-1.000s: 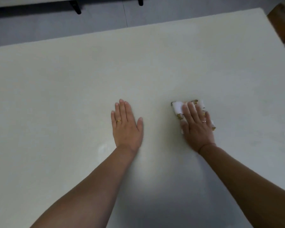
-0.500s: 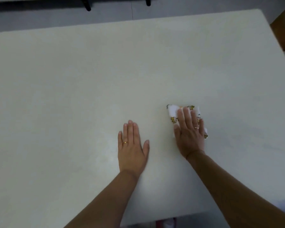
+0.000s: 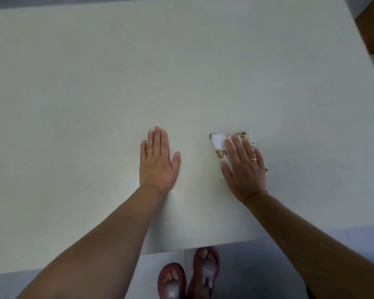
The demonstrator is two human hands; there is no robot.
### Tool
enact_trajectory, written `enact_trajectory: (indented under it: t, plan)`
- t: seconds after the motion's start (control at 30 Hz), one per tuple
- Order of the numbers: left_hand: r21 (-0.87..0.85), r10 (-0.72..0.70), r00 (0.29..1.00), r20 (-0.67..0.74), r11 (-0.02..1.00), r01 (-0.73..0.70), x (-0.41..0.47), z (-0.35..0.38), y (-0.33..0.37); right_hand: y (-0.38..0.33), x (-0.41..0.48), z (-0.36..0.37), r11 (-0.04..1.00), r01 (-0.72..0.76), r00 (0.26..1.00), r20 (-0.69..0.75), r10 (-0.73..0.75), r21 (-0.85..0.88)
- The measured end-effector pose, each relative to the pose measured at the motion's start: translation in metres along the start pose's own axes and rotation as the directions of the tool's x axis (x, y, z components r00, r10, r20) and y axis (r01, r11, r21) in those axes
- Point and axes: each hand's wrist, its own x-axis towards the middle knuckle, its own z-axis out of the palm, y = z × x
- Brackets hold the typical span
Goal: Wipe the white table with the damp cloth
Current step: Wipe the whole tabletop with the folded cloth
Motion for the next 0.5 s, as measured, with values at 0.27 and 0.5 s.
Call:
enact_trajectory:
  t: [0.27, 0.5]
  plan:
    - [-0.097, 0.028, 0.999, -0.046, 0.995, -0.032, -0.06, 0.01, 0.021, -0.029, -0.003, 0.015, 0.993, -0.088, 0.996, -0.019, 0.087, -0.08]
    - [-0.039, 0.037, 0.999, -0.033, 0.999, -0.038, -0.074, 0.019, 0.019, -0.023, -0.046, 0.018, 0.956, 0.251, 0.968, 0.062, -0.245, -0.148]
